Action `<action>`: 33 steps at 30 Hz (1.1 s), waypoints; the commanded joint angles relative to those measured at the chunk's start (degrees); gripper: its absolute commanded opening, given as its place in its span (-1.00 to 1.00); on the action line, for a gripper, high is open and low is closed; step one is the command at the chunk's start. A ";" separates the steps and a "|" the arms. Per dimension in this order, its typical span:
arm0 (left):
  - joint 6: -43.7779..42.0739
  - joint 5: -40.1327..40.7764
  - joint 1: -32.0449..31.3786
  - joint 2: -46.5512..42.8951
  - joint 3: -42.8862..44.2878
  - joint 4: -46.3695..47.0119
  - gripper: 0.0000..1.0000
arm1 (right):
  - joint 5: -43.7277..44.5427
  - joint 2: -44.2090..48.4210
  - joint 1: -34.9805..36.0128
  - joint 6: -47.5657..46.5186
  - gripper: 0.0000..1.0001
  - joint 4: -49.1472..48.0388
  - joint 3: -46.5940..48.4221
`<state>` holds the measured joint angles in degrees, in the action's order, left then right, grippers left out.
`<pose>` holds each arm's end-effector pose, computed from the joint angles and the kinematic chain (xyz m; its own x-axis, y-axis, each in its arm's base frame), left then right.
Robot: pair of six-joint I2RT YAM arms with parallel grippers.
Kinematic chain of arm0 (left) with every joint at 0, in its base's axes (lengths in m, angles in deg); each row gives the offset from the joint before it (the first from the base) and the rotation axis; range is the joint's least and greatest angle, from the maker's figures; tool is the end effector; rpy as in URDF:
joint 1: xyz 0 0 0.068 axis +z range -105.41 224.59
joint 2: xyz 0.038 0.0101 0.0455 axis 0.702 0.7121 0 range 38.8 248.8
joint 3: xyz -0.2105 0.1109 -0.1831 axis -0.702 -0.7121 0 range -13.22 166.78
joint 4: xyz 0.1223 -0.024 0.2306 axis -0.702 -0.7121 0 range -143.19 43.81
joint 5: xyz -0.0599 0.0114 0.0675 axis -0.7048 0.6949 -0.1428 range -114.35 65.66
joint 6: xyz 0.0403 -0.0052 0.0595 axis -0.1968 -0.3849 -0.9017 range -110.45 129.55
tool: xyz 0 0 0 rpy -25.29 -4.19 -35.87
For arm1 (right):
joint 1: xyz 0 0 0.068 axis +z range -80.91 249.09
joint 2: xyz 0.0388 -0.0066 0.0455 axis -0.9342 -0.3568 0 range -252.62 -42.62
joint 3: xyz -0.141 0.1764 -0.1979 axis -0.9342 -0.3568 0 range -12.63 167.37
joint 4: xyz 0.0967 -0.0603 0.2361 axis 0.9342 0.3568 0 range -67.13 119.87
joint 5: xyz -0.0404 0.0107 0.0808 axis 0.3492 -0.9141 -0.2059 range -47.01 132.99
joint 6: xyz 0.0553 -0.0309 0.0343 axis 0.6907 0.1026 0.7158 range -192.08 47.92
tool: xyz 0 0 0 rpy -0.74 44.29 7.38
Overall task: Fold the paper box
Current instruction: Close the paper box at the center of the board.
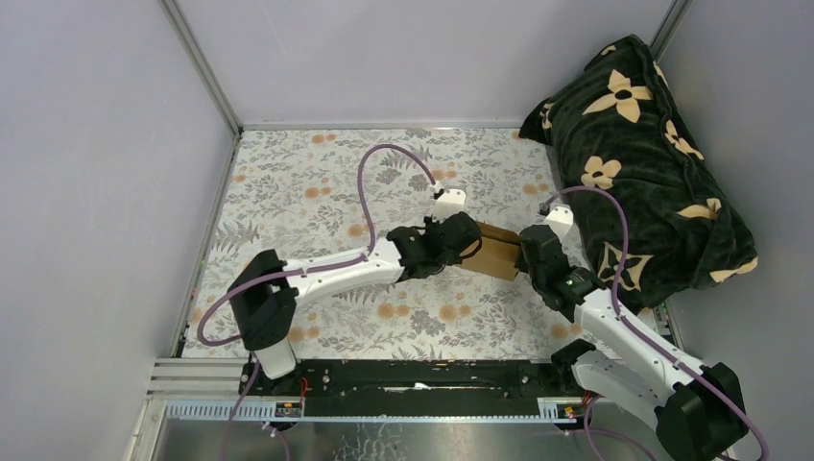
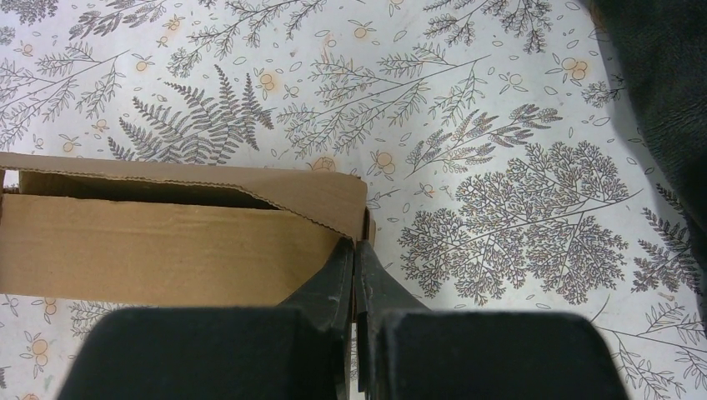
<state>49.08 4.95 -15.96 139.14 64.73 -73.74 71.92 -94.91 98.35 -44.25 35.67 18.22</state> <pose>0.2237 -0.3371 0.2664 -0.6750 0.0667 -0.7348 0.2269 0.9664 -0.1207 0.1853 0.0708 0.2397 -0.4710 0.2047 -0.8580 0.1597 0.9764 0.1452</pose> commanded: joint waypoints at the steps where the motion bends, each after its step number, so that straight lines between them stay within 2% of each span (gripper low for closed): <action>1: 0.42 0.35 -0.33 -3.84 -2.88 6.24 -0.52 | -1.01 -0.34 0.86 -0.62 -1.00 2.42 0.59; 9: 1.58 2.29 0.52 -8.68 -9.71 9.74 -0.53 | -0.53 -1.28 2.00 -0.77 -1.00 3.12 1.95; 13: 0.39 -3.68 6.52 -12.54 -12.27 12.87 -0.55 | -0.24 -1.31 2.34 -0.97 -1.00 3.45 2.03; 16: -4.75 -6.33 7.48 -13.99 -13.76 18.54 -0.48 | -0.06 -1.49 2.52 -1.09 -1.00 3.52 2.04; 19: -10.40 -9.71 7.78 -13.17 -13.71 22.63 -0.40 | -0.03 -1.75 2.64 -1.02 -1.00 3.46 2.26; 25: -12.10 -16.98 7.64 -12.63 -13.82 26.91 -0.38 | 0.49 -2.53 2.90 -1.00 -1.00 3.51 2.48; 33: -12.63 -17.90 7.64 -9.55 -13.93 26.59 -0.34 | 0.63 -2.47 2.96 -0.81 -1.00 3.46 2.39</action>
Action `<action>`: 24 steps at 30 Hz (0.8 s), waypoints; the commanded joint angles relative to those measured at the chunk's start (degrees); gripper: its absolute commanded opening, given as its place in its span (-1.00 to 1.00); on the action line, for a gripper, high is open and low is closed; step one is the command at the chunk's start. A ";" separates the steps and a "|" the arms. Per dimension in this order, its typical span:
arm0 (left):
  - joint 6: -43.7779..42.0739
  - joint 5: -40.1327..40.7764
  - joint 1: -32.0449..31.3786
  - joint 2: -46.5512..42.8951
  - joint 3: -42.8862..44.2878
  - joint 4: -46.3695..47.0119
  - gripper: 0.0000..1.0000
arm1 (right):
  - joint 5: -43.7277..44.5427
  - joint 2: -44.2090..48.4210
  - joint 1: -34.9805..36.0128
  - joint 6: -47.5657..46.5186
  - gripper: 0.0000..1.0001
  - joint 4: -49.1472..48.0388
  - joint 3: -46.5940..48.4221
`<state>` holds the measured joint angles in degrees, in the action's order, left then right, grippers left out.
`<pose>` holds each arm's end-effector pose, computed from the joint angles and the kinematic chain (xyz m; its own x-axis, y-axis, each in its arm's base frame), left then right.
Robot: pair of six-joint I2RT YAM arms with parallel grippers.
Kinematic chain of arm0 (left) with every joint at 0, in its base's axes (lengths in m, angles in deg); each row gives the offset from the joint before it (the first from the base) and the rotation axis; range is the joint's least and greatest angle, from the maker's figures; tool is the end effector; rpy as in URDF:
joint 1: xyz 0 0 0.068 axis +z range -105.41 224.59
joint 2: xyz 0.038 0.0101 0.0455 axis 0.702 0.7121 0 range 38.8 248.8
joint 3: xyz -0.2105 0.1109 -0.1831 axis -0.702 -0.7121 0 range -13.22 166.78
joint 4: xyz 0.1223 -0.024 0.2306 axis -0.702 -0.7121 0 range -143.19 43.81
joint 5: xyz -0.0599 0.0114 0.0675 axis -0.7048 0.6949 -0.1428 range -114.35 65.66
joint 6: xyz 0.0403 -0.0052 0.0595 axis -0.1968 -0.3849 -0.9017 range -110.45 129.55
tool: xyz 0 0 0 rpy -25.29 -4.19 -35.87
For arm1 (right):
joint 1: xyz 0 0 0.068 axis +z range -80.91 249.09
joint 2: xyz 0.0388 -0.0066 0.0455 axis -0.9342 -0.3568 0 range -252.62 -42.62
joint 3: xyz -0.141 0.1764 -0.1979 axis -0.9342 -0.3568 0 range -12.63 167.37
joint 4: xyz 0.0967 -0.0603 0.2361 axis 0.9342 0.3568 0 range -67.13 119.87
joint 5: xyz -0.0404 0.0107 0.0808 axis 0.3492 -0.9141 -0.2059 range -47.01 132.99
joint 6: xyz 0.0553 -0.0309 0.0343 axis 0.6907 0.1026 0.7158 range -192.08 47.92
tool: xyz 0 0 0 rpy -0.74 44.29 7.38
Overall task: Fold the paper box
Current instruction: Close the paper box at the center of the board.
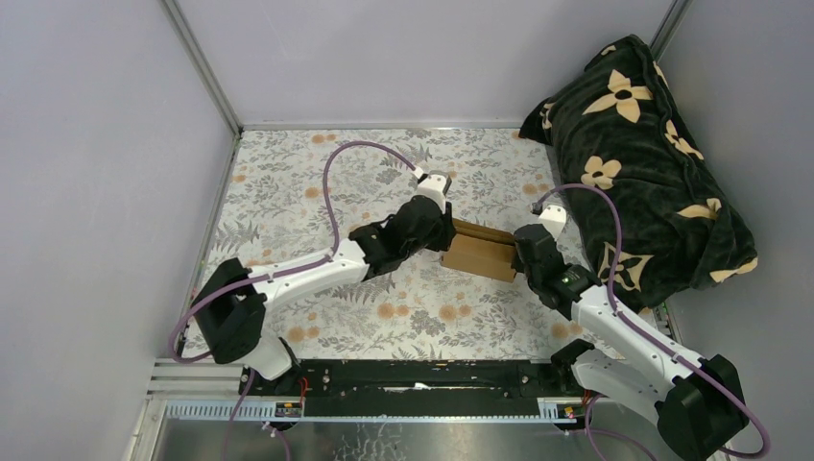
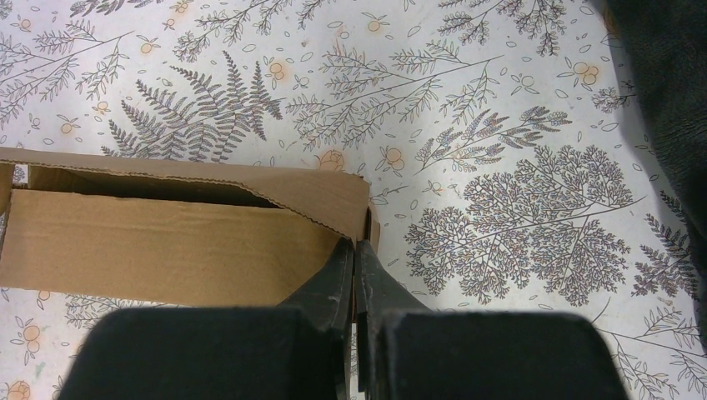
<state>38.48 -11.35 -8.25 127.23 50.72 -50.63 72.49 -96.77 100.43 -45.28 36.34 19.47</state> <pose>0.2378 -0.2917 0.2944 -0.5738 -0.0231 -0.8186 0.4343 0.8389 -0.3281 0.1875 0.0798 0.2406 -0.4928 0.1596 -0.8554 0.1255 0.9858 0.1116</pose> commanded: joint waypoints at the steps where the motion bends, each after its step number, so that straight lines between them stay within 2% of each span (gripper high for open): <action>1: -2.04 -1.58 -0.15 2.91 0.05 3.54 -0.34 | 0.04 -0.65 0.89 0.22 -1.00 2.78 1.17; 8: -3.00 2.58 -1.26 4.50 0.84 2.07 -0.35 | 0.12 -1.13 1.01 0.08 -1.00 2.79 1.62; 16: -4.49 7.92 -3.15 0.12 -2.56 4.26 -0.35 | 0.46 -1.13 1.02 -0.05 -1.00 2.46 0.90; 24: -6.34 8.13 -3.15 0.01 -3.58 5.86 -0.32 | 0.29 -1.31 1.08 -0.07 -1.00 2.27 1.10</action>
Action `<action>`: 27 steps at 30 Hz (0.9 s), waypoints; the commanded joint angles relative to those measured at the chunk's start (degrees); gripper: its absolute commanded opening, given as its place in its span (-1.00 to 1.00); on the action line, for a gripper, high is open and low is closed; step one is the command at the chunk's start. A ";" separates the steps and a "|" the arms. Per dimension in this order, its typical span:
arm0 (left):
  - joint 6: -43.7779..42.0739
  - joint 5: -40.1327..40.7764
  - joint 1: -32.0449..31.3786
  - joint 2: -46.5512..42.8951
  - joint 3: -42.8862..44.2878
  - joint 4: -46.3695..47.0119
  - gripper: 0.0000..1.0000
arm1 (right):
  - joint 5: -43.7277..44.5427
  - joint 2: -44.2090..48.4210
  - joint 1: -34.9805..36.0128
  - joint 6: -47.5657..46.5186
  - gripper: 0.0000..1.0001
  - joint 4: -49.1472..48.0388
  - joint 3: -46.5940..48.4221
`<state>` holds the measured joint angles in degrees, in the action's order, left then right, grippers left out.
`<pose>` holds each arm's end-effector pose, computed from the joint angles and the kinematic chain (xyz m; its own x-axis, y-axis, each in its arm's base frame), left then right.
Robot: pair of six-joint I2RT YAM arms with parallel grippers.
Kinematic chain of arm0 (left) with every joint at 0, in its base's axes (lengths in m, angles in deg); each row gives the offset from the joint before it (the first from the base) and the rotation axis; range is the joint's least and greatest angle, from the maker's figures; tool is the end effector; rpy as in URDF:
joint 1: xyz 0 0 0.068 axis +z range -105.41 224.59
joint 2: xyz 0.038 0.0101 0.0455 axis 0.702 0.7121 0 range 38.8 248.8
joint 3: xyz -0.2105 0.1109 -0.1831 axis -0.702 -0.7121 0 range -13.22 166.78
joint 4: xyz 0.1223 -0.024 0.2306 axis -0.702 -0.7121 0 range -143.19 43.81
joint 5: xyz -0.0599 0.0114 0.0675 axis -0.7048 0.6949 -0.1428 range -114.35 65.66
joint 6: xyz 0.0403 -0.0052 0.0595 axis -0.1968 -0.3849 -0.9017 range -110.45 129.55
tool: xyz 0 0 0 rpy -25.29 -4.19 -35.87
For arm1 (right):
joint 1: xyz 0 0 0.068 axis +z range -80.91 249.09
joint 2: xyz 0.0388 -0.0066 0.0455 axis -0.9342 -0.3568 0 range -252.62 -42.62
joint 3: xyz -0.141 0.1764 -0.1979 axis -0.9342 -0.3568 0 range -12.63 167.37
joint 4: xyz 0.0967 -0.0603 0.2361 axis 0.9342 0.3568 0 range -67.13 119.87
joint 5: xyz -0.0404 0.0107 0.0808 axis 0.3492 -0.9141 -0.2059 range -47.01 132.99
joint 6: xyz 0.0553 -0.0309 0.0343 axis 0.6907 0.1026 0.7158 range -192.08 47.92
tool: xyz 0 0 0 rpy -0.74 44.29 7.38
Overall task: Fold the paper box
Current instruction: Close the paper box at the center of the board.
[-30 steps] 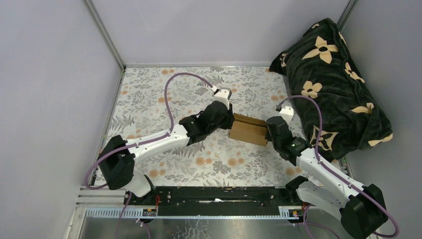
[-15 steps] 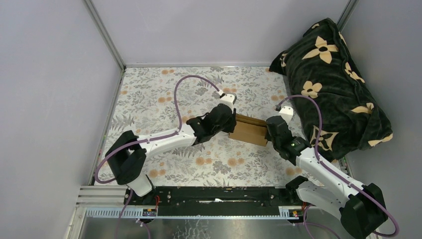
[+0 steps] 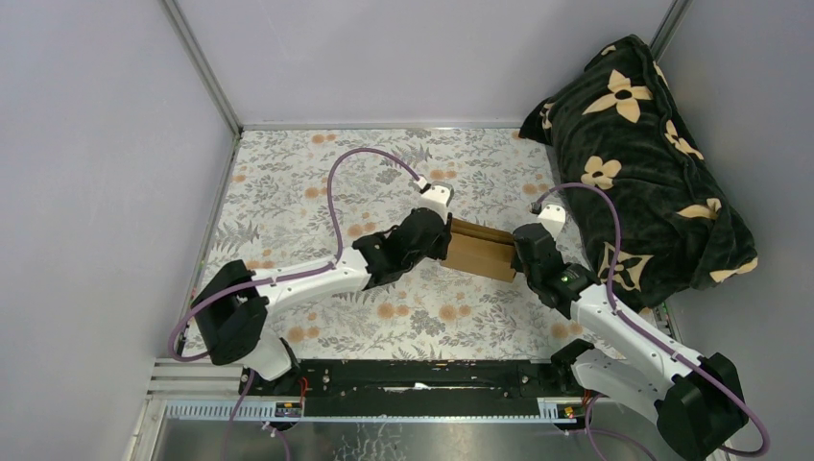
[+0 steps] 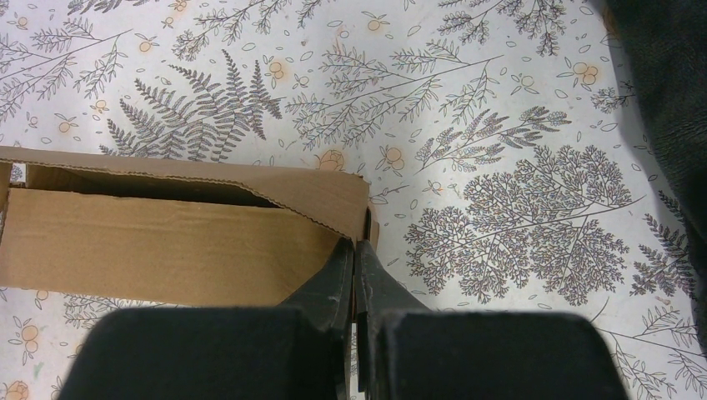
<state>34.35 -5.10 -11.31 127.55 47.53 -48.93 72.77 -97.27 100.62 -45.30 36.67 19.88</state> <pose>0.2240 -0.2960 0.2767 -0.5214 0.0639 -0.8509 0.4453 0.8710 -0.2075 0.1885 0.0809 0.2410 -0.4968 0.1542 -0.8540 0.1265 0.9864 0.1045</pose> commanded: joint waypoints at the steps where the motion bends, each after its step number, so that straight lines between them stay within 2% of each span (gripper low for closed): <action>1: -2.49 1.85 -0.09 -0.01 -0.49 4.55 -0.32 | -0.01 -0.81 0.87 -0.03 -1.00 1.93 0.74; 11: -5.69 1.37 0.82 3.65 0.30 6.97 -0.14 | -0.03 -1.41 0.87 -0.48 -1.00 1.51 1.00; 27: -7.43 -1.72 3.60 6.32 0.88 11.70 -0.06 | 0.10 -2.12 0.90 -1.38 -1.00 1.14 1.24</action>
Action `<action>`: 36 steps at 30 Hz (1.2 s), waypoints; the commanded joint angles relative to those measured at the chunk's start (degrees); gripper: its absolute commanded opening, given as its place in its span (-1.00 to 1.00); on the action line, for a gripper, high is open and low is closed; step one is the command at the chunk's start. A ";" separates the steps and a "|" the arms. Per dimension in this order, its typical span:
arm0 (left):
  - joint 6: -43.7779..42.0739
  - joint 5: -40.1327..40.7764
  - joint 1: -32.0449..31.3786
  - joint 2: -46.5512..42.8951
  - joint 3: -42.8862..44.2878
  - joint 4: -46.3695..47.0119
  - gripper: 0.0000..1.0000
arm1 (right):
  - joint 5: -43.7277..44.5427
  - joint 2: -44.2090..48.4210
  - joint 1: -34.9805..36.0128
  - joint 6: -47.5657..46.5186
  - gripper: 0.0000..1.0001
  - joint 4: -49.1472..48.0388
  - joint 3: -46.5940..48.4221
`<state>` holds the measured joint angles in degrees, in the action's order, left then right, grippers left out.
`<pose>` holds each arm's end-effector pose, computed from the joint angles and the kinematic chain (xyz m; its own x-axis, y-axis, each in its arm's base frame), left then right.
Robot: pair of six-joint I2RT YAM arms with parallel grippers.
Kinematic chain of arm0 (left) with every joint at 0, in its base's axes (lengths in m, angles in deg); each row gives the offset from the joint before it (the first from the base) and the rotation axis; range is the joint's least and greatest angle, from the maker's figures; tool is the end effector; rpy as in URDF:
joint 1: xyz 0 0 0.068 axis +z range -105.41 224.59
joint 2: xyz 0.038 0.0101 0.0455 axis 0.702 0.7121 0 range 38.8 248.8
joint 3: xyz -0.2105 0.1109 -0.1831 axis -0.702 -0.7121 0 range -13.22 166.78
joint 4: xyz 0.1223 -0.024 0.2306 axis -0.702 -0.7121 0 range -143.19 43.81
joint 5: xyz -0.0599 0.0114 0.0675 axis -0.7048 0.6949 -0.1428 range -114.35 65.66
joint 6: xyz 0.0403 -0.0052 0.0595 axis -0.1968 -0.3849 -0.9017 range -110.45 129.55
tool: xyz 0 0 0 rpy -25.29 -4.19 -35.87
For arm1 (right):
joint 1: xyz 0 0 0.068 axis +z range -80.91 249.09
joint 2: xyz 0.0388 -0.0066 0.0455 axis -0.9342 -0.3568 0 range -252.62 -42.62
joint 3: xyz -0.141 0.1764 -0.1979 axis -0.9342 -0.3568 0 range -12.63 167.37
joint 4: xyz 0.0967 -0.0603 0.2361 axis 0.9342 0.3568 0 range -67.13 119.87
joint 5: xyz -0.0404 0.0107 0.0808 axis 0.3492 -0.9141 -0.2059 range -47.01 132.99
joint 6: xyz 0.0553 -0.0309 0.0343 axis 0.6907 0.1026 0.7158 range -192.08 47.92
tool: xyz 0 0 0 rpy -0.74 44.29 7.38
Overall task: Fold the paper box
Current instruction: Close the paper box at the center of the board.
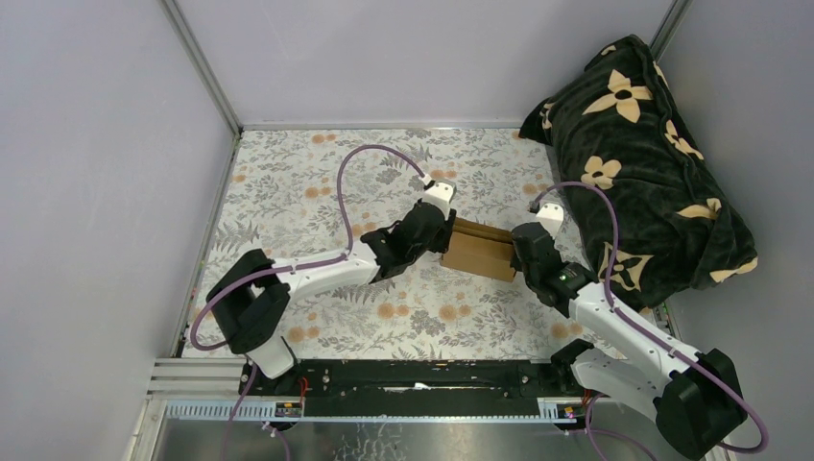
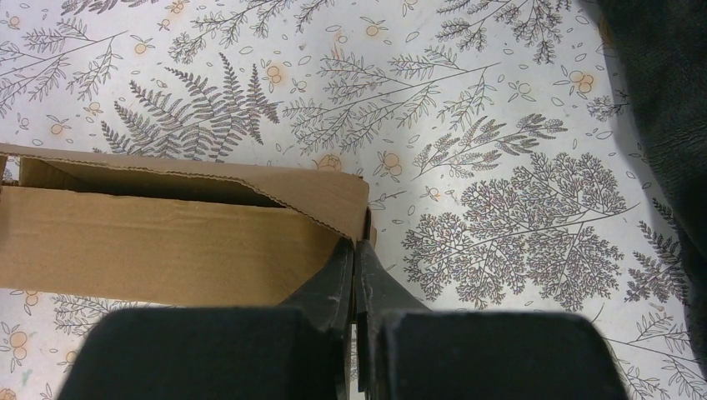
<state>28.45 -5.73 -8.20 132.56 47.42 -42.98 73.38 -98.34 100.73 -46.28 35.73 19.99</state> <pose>0.2514 -0.2998 0.2560 -0.4755 0.1188 -0.8716 0.4581 0.8793 -0.1301 0.1916 0.0827 0.2401 -0.4954 0.1359 -0.8579 0.1244 0.9886 0.0848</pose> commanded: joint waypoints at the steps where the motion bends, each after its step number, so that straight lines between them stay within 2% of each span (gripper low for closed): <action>1: -1.68 -1.25 0.50 1.65 1.11 6.09 -0.06 | -0.43 -1.11 0.79 -0.52 -1.00 2.08 1.16; 14: -2.81 -1.28 0.84 3.16 2.57 8.32 -0.14 | -0.36 -1.14 0.79 -0.99 -1.00 1.78 0.60; 24: -2.44 -0.67 1.41 4.64 3.74 7.67 -0.40 | -0.42 -0.97 0.79 -0.98 -1.00 1.62 0.37; 36: -1.84 -0.20 1.98 4.60 3.09 8.16 -0.52 | -0.33 -0.41 0.79 -1.11 -1.00 1.68 0.12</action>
<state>26.59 -7.40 -6.72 137.32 49.68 -38.88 73.47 -98.71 100.73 -47.03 35.67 20.25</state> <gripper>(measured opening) 0.258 0.018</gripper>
